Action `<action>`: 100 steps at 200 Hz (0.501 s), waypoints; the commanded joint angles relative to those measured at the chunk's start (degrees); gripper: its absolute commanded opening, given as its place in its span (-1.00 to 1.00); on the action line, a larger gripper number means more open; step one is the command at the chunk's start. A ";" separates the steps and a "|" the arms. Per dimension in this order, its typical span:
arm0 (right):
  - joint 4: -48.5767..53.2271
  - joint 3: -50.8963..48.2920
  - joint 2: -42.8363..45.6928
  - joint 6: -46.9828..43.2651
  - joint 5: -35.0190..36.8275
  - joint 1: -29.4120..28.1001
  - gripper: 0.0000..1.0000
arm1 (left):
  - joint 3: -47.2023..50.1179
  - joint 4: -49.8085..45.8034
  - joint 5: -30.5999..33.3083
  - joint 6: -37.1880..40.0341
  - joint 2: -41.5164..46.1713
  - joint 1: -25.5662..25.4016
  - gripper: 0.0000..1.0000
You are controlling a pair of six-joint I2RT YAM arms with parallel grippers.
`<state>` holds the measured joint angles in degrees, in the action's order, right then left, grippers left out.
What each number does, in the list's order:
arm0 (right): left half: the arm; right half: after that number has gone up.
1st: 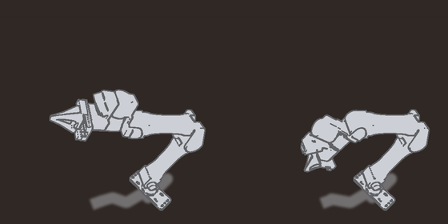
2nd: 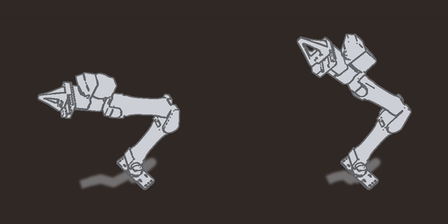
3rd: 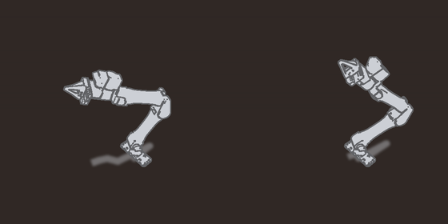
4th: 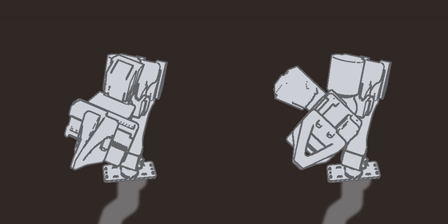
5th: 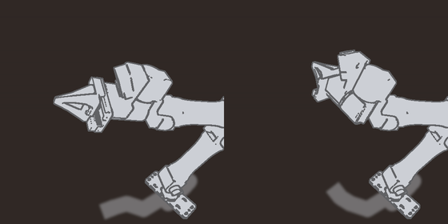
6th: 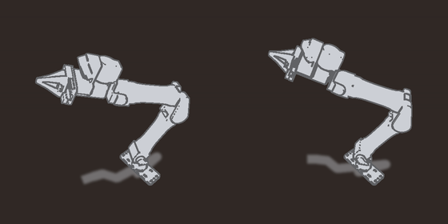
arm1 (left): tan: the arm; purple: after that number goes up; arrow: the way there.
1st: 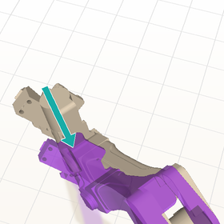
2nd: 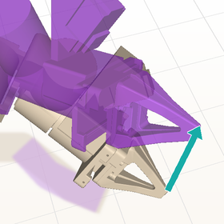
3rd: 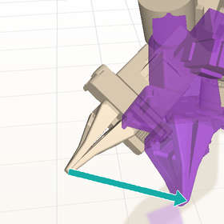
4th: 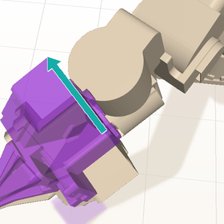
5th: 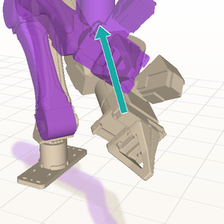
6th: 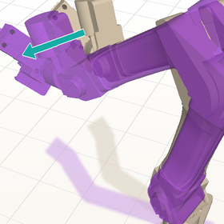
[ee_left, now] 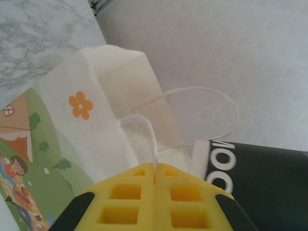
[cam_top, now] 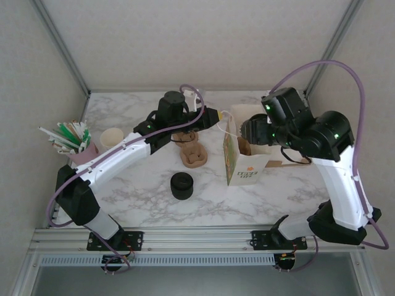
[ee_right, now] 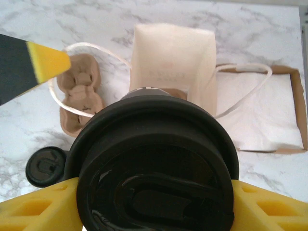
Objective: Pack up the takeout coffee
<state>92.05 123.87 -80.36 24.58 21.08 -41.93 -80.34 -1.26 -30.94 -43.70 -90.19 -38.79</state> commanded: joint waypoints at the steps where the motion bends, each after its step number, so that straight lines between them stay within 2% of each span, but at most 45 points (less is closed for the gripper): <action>1: 10.96 -2.37 -1.30 -0.85 -1.69 1.73 0.36 | 1.98 2.25 -1.28 -0.19 2.55 -0.68 -0.95; 100: 10.96 -7.81 -5.46 -0.48 -3.46 4.30 0.36 | 7.85 4.42 -0.72 -0.84 6.66 -1.11 -1.00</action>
<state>92.05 116.79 -84.97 24.60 18.11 -38.46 -73.84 1.04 -30.94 -43.72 -86.26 -39.33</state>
